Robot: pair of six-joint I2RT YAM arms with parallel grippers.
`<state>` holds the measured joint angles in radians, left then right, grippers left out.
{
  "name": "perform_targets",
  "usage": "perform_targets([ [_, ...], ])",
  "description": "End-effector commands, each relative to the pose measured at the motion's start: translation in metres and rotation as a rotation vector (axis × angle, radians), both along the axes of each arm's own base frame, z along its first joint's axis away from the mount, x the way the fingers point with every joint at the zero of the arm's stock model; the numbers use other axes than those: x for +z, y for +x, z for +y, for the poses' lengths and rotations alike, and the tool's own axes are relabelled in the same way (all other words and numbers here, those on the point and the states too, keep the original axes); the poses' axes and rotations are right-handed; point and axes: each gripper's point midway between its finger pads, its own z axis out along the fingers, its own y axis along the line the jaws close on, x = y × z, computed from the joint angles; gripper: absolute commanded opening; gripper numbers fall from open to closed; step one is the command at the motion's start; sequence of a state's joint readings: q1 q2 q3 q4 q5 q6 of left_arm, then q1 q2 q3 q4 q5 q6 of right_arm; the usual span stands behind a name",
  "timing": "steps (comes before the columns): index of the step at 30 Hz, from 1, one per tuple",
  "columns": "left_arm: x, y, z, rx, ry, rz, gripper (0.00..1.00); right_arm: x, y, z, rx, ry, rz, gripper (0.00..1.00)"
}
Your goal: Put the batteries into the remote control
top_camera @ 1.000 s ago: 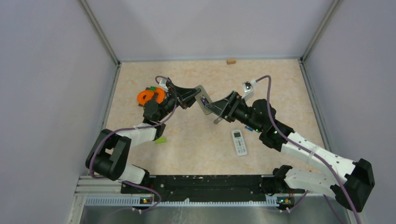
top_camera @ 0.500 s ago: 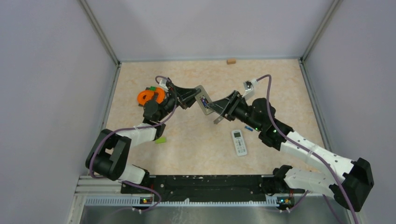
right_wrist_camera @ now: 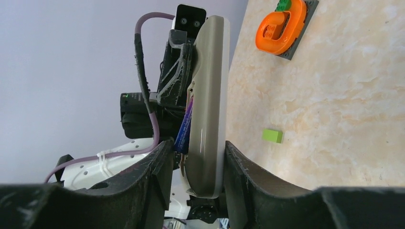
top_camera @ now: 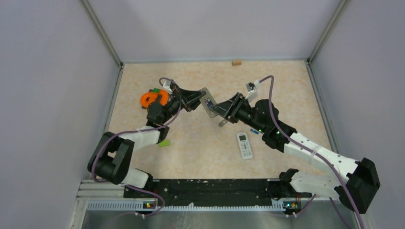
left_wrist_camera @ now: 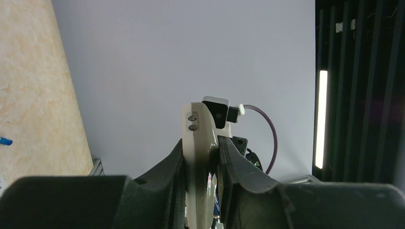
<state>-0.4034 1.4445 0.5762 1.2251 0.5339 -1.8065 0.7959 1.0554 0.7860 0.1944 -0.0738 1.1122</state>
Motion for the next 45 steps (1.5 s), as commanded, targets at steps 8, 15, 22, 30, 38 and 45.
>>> perform_targets([
  [8, 0.033, -0.017, 0.003, -0.023, -0.053, -0.122, 0.0, -0.008, 0.013, 0.002, -0.032, -0.03, 0.037, 0.37],
  [15, 0.027, -0.017, 0.003, -0.012, -0.032, -0.132, 0.0, 0.002, 0.009, -0.001, -0.02, -0.008, 0.002, 0.59],
  [22, 0.014, -0.021, 0.001, 0.006, 0.051, -0.171, 0.0, 0.011, 0.011, -0.004, -0.003, -0.027, -0.056, 0.72],
  [30, 0.008, -0.029, -0.001, -0.017, 0.101, -0.203, 0.0, 0.002, 0.01, 0.007, 0.067, -0.055, -0.063, 0.5],
  [38, 0.012, -0.028, -0.001, -0.015, 0.097, -0.213, 0.0, -0.015, 0.008, 0.012, 0.108, -0.11, -0.068, 0.33],
  [45, 0.018, -0.03, -0.001, -0.024, 0.087, -0.206, 0.0, -0.036, 0.018, 0.013, 0.087, -0.145, -0.093, 0.16],
])
